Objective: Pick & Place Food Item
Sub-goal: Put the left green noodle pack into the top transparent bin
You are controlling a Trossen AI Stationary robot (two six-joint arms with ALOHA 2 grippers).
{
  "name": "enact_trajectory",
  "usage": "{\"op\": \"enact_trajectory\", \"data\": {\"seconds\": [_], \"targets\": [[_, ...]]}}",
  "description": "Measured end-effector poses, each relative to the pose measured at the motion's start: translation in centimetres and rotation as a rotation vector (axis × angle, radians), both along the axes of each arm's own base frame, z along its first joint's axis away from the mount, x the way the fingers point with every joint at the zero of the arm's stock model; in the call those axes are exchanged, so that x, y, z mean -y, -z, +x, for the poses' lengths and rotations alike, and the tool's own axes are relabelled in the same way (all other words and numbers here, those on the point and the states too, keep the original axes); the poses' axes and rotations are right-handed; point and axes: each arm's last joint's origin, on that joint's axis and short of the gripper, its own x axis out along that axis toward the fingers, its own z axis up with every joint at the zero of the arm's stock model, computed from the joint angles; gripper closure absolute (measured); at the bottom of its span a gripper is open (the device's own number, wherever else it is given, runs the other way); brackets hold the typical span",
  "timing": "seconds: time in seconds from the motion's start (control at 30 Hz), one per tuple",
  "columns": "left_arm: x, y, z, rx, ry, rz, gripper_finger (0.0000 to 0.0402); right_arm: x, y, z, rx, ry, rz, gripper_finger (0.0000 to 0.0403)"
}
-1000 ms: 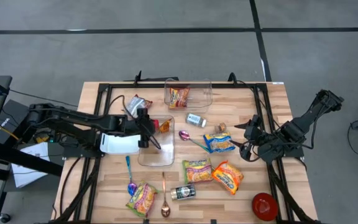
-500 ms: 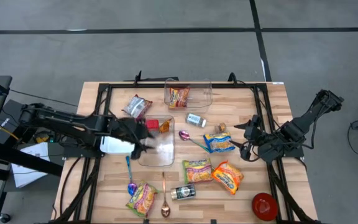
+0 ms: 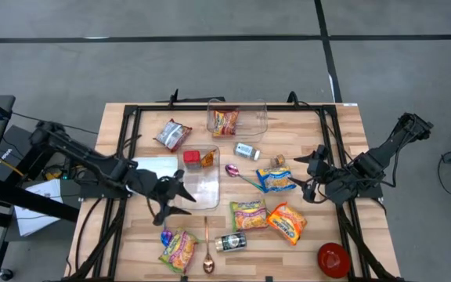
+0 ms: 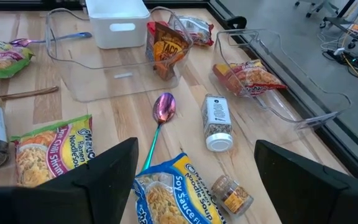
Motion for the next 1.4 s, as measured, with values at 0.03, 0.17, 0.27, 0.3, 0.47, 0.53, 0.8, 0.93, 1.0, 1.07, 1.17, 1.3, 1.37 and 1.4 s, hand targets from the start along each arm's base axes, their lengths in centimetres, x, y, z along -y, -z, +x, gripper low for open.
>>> {"op": "enact_trajectory", "data": {"seconds": [0.03, 0.17, 0.27, 0.3, 0.47, 0.53, 0.8, 0.93, 1.0, 1.07, 1.17, 1.3, 1.37, 1.4], "targets": [[0.3, 0.1, 0.0, 0.006, -0.009, 0.007, 0.0189, 0.0, 0.0, 0.0, 0.004, 0.000, 0.003, 0.0088], [1.6, 0.8, 0.4, -0.002, 0.013, 0.024, 0.0154, -0.1, -0.2, 0.2, 0.020, -0.008, 0.007, 0.0088], [2.8, 1.4, 0.9, 0.002, 0.044, 0.021, 0.0135, -0.2, -0.4, 0.3, 0.038, -0.013, 0.013, 0.0088], [3.2, 1.7, 1.0, -0.002, 0.053, 0.022, 0.0131, -0.2, -0.4, 0.3, 0.047, -0.013, 0.017, 0.0088], [4.9, 3.4, 1.3, -0.066, 0.076, 0.001, 0.0128, -0.5, -0.8, 0.7, 0.091, -0.027, 0.032, 0.0088], [5.6, 4.3, 1.4, -0.107, 0.067, -0.008, 0.0131, -0.7, -1.0, 0.8, 0.106, -0.035, 0.037, 0.0088], [8.6, 6.8, 0.4, -0.244, 0.087, -0.076, 0.0137, -0.8, -1.2, 1.0, 0.122, -0.047, 0.039, 0.0088], [9.9, 7.2, -0.5, -0.270, 0.101, -0.095, 0.0137, -0.8, -1.2, 1.0, 0.127, -0.051, 0.049, 0.0088], [10.2, 7.5, -1.1, -0.308, 0.097, -0.097, 0.0137, -0.9, -1.2, 1.1, 0.128, -0.057, 0.057, 0.0088], [10.4, 8.1, -1.5, -0.349, 0.062, -0.101, 0.0140, -1.1, -1.1, 1.2, 0.122, -0.069, 0.067, 0.0088], [11.0, 9.1, -1.8, -0.377, 0.041, -0.077, 0.0149, -1.5, -0.9, 1.4, 0.110, -0.082, 0.068, 0.0088], [11.3, 10.6, -1.4, -0.401, 0.020, -0.035, 0.0162, -2.1, -0.4, 1.7, 0.092, -0.088, 0.066, 0.0088], [11.4, 11.3, -1.3, -0.417, 0.016, -0.016, 0.0169, -2.2, -0.2, 1.9, 0.080, -0.089, 0.061, 0.0088], [11.5, 11.6, -1.3, -0.425, 0.014, -0.008, 0.0172, -2.3, -0.1, 2.0, 0.074, -0.094, 0.063, 0.0088]]}}
